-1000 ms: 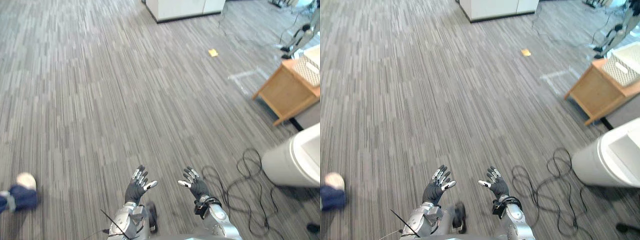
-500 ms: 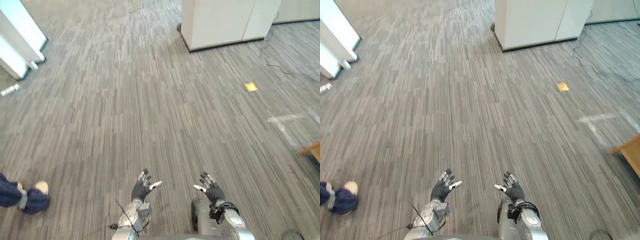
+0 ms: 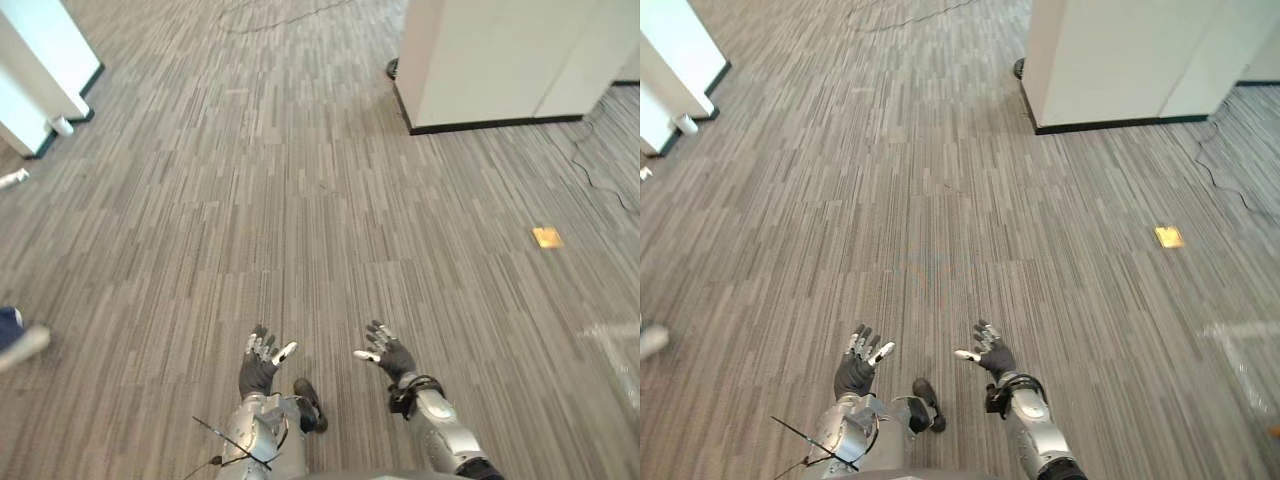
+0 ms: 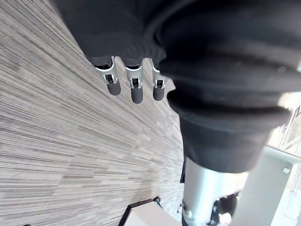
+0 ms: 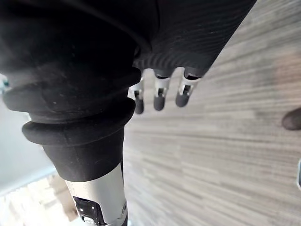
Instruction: Organize washtable
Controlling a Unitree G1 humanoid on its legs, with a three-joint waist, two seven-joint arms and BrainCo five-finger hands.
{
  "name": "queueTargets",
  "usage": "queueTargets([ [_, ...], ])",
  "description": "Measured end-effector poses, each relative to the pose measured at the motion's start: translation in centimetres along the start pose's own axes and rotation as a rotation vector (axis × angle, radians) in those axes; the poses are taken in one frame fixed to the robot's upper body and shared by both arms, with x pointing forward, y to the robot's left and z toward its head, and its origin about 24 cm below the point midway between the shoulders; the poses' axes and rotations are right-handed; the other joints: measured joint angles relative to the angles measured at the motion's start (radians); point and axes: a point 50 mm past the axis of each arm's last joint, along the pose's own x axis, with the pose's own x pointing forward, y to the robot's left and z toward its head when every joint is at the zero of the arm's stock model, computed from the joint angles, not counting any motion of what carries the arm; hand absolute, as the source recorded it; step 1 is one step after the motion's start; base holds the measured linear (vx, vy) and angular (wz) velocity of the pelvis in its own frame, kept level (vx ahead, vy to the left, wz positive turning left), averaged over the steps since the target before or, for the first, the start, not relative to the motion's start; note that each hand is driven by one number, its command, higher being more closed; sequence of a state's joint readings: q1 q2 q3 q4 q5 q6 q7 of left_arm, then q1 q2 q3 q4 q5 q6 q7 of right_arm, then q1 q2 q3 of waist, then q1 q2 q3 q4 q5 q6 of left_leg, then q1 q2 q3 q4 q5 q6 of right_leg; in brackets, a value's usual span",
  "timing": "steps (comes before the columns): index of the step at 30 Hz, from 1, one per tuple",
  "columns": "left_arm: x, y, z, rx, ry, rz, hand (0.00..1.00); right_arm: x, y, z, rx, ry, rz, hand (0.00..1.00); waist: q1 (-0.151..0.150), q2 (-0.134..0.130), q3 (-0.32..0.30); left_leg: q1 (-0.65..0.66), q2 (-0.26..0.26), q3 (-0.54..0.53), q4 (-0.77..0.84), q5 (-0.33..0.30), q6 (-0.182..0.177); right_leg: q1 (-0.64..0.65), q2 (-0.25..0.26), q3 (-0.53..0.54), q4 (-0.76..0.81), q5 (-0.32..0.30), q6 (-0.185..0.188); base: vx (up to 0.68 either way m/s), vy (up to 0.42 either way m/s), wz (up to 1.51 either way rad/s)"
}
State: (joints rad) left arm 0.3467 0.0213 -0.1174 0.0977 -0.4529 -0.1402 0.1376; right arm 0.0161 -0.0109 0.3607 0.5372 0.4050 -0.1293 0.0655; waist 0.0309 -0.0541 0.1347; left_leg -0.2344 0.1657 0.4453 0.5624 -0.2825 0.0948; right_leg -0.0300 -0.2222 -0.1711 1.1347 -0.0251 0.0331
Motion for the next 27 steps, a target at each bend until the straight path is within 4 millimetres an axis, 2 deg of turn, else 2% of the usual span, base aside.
queueTargets([
  [1,0.1,0.0,-0.2,0.021,0.006,-0.005,0.0,-0.2,-0.2,-0.2,-0.004,0.007,-0.005,0.0,-0.016,0.019,0.012,0.08,-0.013,-0.034,-0.043,-0.017,-0.023,-0.042,-0.001,-0.014,0.049,-0.041,-0.024,0.72,-0.032,0.91],
  [2,0.0,0.0,-0.3,0.027,0.01,-0.005,0.0,-0.4,-0.3,-0.5,-0.004,0.014,-0.01,0.0,-0.02,0.031,0.015,0.137,-0.017,-0.043,-0.08,-0.022,-0.033,-0.073,-0.005,-0.025,0.054,-0.064,-0.039,0.74,-0.077,0.78],
  [3,0.0,-0.3,-0.3,0.049,0.008,-0.017,0.0,-1.0,-0.7,-1.1,0.001,0.03,-0.026,0.0,-0.036,0.04,0.013,0.27,-0.028,-0.075,-0.19,-0.029,-0.049,-0.171,-0.006,-0.046,0.0,-0.126,-0.052,0.58,-0.087,0.71],
  [4,0.0,-0.5,-0.3,0.061,0.005,-0.028,0.0,-1.3,-0.9,-1.3,0.006,0.031,-0.033,0.0,-0.05,0.039,0.01,0.307,-0.028,-0.093,-0.223,-0.031,-0.06,-0.215,-0.005,-0.048,-0.043,-0.144,-0.043,0.74,-0.161,0.98],
  [5,0.2,-0.8,-0.2,0.082,-0.002,-0.049,0.0,-1.4,-1.0,-1.3,0.009,0.029,-0.04,0.0,-0.084,0.037,0.01,0.373,-0.028,-0.123,-0.277,-0.038,-0.095,-0.307,0.008,-0.038,-0.163,-0.163,-0.023,0.73,-0.243,0.83],
  [6,0.3,-1.1,-0.4,0.094,0.002,-0.056,0.0,-1.4,-1.2,-1.2,0.007,0.027,-0.045,0.0,-0.105,0.037,0.01,0.419,-0.026,-0.134,-0.315,-0.043,-0.121,-0.36,0.02,-0.018,-0.323,-0.15,-0.009,0.76,-0.285,0.77],
  [7,0.6,-1.4,-0.7,0.111,0.013,-0.07,0.0,-1.4,-1.5,-1.1,0.012,0.024,-0.057,0.0,-0.119,0.039,0.011,0.467,-0.025,-0.142,-0.35,-0.054,-0.143,-0.386,0.037,0.001,-0.528,-0.111,0.014,0.79,-0.355,0.49],
  [8,0.9,-1.6,-0.8,0.118,0.02,-0.078,0.0,-1.4,-1.9,-1.0,0.018,0.018,-0.072,0.0,-0.129,0.032,0.005,0.535,-0.029,-0.143,-0.395,-0.075,-0.184,-0.39,0.055,0.013,-0.834,-0.022,0.04,0.86,-0.397,0.36],
  [9,0.9,-1.7,-0.8,0.119,0.019,-0.078,0.0,-1.4,-2.0,-0.9,0.024,0.016,-0.079,0.0,-0.132,0.02,-0.001,0.574,-0.037,-0.143,-0.418,-0.085,-0.201,-0.395,0.056,0.014,-0.935,0.003,0.048,1.1,-0.437,0.34],
  [10,1.2,-2.3,-1.8,0.116,0.06,-0.074,0.0,-1.7,-3.4,-0.7,0.015,0.018,-0.12,0.0,-0.147,0.063,-0.016,0.635,-0.011,-0.165,-0.428,-0.08,-0.213,-0.422,0.078,0.034,-0.827,0.181,0.01,0.96,-0.34,0.22],
  [11,1.3,-2.7,-1.9,0.11,0.066,-0.082,0.0,-1.7,-4.0,-0.2,0.011,0.006,-0.139,0.0,-0.149,0.078,-0.016,0.633,0.0,-0.174,-0.406,-0.05,-0.207,-0.44,0.085,0.04,-0.769,0.174,-0.009,1.09,-0.407,0.05],
  [12,1.3,-3.4,-2.1,0.094,0.066,-0.096,0.0,-1.5,-4.8,0.6,0.005,-0.017,-0.167,0.0,-0.154,0.096,-0.017,0.614,0.014,-0.188,-0.331,0.042,-0.178,-0.451,0.102,0.042,-0.68,0.099,-0.029,0.85,-0.361,-0.17],
  [13,1.4,-3.9,-2.1,0.093,0.069,-0.11,0.0,-1.5,-4.9,1.0,0.011,-0.034,-0.172,0.0,-0.154,0.098,-0.016,0.578,0.035,-0.203,-0.216,0.135,-0.188,-0.432,0.113,0.04,-0.646,0.05,-0.044,0.82,-0.365,-0.24],
  [14,1.5,-4.2,-2.2,0.095,0.07,-0.12,0.0,-1.5,-4.8,1.3,0.007,-0.05,-0.167,0.0,-0.153,0.11,-0.015,0.52,0.083,-0.216,-0.055,0.25,-0.264,-0.385,0.136,0.033,-0.646,0.01,-0.06,0.77,-0.219,-0.26],
  [15,1.6,-4.3,-2.2,0.092,0.066,-0.123,0.0,-1.3,-4.7,1.9,0.004,-0.069,-0.159,0.0,-0.148,0.124,-0.012,0.396,0.154,-0.254,0.261,0.367,-0.306,-0.324,0.161,0.019,-0.653,-0.043,-0.078,0.75,-0.179,-0.27],
  [16,1.7,-4.5,-2.1,0.091,0.064,-0.13,0.0,-1.0,-4.6,2.2,0.006,-0.079,-0.156,0.0,-0.145,0.131,-0.005,0.328,0.196,-0.257,0.446,0.359,-0.294,-0.289,0.183,0.015,-0.656,-0.064,-0.087,0.86,-0.164,-0.47],
  [17,1.8,-4.6,-2.2,0.088,0.068,-0.135,0.0,-0.7,-4.6,2.7,0.004,-0.094,-0.166,0.0,-0.123,0.138,0.017,0.237,0.261,-0.237,0.715,0.318,-0.229,-0.191,0.223,0.026,-0.68,-0.096,-0.1,0.66,-0.107,-0.58],
  [18,1.8,-4.3,-2.3,0.09,0.074,-0.122,0.0,-0.6,-4.4,2.8,0.012,-0.099,-0.174,0.0,-0.102,0.125,0.03,0.176,0.291,-0.187,0.832,0.251,-0.126,-0.091,0.236,0.043,-0.722,-0.114,-0.11,0.64,-0.088,-0.56],
  [19,1.8,-4.0,-2.3,0.091,0.075,-0.108,0.0,-0.6,-4.4,2.8,0.017,-0.102,-0.181,0.0,-0.097,0.114,0.032,0.155,0.297,-0.16,0.84,0.221,-0.084,-0.051,0.235,0.053,-0.75,-0.12,-0.108,0.59,-0.049,-0.51],
  [20,1.7,-3.3,-2.3,0.083,0.072,-0.069,0.0,-0.5,-4.2,2.9,0.024,-0.116,-0.187,0.0,-0.08,0.098,0.031,0.102,0.306,-0.089,0.786,0.181,-0.037,0.015,0.224,0.07,-0.801,-0.122,-0.105,0.55,-0.008,-0.52],
  [21,1.7,-2.8,-2.1,0.078,0.066,-0.038,0.0,-0.4,-4.1,3.2,0.028,-0.131,-0.185,0.0,-0.07,0.085,0.034,0.052,0.306,-0.04,0.684,0.159,-0.022,0.051,0.209,0.094,-0.833,-0.122,-0.104,0.52,0.025,-0.61],
  [22,1.8,-2.5,-2.0,0.075,0.063,-0.024,0.0,-0.3,-4.1,3.3,0.027,-0.132,-0.183,0.0,-0.064,0.084,0.035,0.028,0.303,-0.025,0.615,0.154,-0.025,0.064,0.2,0.101,-0.844,-0.122,-0.104,0.5,0.094,-0.6],
  [23,1.8,-2.4,-1.8,0.072,0.054,-0.014,0.0,-0.2,-3.9,3.3,0.029,-0.133,-0.178,0.0,-0.062,0.084,0.034,-0.003,0.273,-0.025,0.429,0.14,-0.052,0.085,0.181,0.125,-0.859,-0.124,-0.098,0.47,0.171,-0.63],
  [24,1.7,-2.3,-1.5,0.07,0.04,-0.01,0.0,-0.1,-3.6,3.1,0.022,-0.125,-0.165,0.0,-0.059,0.081,0.033,0.008,0.203,-0.059,0.142,0.139,-0.089,0.088,0.155,0.151,-0.858,-0.128,-0.079,0.46,0.206,-0.62],
  [25,1.7,-2.4,-1.3,0.067,0.031,-0.008,0.0,-0.2,-3.5,3.0,0.016,-0.12,-0.158,0.0,-0.06,0.082,0.029,0.023,0.159,-0.094,-0.013,0.162,-0.122,0.087,0.142,0.162,-0.852,-0.14,-0.057,0.43,0.265,-0.72],
  [26,1.3,-2.7,-1.1,0.048,0.017,-0.012,0.0,-0.5,-3.7,2.7,0.004,-0.109,-0.157,0.0,-0.064,0.111,0.011,0.054,0.102,-0.188,-0.273,0.297,-0.187,0.084,0.138,0.183,-0.83,-0.182,0.011,0.53,0.398,-0.62],
  [27,1.0,-3.2,-1.5,0.035,0.029,-0.024,0.0,-1.0,-4.4,2.0,-0.007,-0.081,-0.18,0.0,-0.072,0.147,-0.011,0.061,0.098,-0.224,-0.311,0.34,-0.207,0.091,0.141,0.2,-0.817,-0.237,0.058,0.45,0.342,-0.35],
])
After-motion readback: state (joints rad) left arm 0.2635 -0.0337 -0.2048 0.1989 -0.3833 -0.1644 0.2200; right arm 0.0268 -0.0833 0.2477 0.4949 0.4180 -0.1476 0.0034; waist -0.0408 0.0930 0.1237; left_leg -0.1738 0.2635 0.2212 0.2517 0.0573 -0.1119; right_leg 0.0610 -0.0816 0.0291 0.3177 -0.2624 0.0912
